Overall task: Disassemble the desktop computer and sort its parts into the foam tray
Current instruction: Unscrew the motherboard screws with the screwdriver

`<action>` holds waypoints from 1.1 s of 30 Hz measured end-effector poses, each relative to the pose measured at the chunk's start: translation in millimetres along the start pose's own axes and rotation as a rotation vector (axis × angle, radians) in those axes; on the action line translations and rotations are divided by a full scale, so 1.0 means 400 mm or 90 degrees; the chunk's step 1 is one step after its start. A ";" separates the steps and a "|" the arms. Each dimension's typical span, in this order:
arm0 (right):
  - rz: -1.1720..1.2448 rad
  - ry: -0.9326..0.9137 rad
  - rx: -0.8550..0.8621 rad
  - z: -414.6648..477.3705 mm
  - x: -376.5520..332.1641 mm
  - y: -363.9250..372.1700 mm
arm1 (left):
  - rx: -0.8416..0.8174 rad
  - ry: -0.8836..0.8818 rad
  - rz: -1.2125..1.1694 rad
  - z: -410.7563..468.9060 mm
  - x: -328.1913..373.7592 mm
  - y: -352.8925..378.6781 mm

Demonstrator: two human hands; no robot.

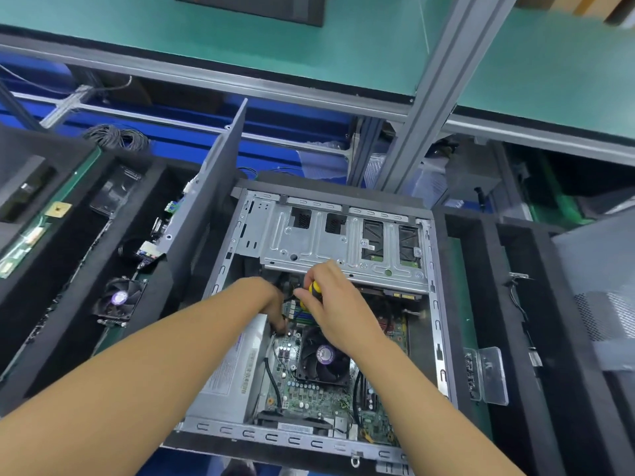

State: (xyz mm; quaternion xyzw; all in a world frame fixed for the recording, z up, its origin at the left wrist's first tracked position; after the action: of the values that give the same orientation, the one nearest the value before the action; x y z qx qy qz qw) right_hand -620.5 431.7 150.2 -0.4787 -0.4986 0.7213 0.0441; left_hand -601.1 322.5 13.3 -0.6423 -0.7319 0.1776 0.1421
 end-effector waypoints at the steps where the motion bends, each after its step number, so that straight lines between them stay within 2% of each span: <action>1: -0.015 -0.009 -0.008 0.004 -0.004 0.009 | -0.004 0.007 -0.014 -0.002 -0.004 0.001; 5: -0.075 -0.038 -0.037 0.014 -0.015 0.056 | -0.001 0.013 -0.054 -0.006 -0.024 0.006; 13: -0.094 -0.047 -0.021 0.027 0.003 0.091 | 0.092 0.084 -0.058 -0.020 0.018 -0.037; 21: -0.070 -0.066 -0.008 0.019 0.001 0.085 | 0.056 0.074 -0.009 -0.002 0.028 -0.016; 26: -0.073 -0.061 -0.012 0.019 -0.004 0.082 | 0.025 0.045 -0.051 0.003 0.006 0.000; 33: -0.084 -0.047 -0.051 0.024 0.000 0.088 | 0.056 0.098 -0.049 -0.004 0.027 -0.012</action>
State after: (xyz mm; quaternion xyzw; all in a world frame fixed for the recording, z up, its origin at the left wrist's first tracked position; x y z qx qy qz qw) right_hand -613.0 407.6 123.9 -0.4195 -0.5585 0.7136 0.0538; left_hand -606.3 332.8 16.6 -0.6185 -0.7346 0.1544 0.2325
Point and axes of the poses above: each hand's wrist, its own z-axis towards the middle knuckle, its own y-axis out of the palm, x = y × z, the point moved 10 cm from there along z, towards the middle knuckle, and after that the axes turned 1 degree about z, right-handed, at the moved point
